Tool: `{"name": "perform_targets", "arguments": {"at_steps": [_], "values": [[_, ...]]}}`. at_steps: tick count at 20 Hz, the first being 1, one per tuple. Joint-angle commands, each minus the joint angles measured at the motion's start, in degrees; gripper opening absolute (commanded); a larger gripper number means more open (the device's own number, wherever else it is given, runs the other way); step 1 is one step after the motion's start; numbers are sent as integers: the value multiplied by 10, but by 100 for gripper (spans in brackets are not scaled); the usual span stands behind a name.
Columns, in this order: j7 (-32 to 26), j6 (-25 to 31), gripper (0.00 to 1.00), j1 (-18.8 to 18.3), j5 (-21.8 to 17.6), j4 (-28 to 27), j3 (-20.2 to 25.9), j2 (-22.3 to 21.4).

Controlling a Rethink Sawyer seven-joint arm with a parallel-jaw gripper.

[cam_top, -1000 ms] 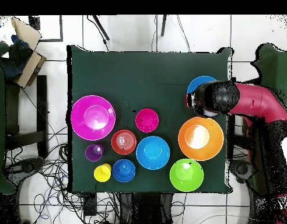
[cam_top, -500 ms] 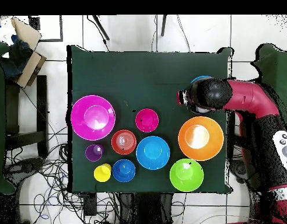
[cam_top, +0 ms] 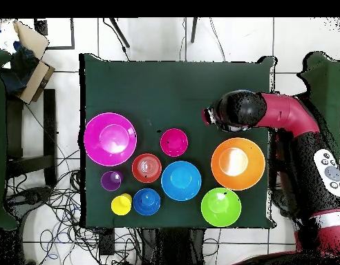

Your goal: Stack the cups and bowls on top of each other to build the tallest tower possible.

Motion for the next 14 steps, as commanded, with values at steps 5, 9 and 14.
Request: {"name": "perform_targets", "arguments": {"at_steps": [5,9,14], "values": [[-209,49,100,10,-55,-58,10,69],[-219,56,100,11,-56,-69,8,70],[-229,68,100,11,-58,-86,8,71]]}}
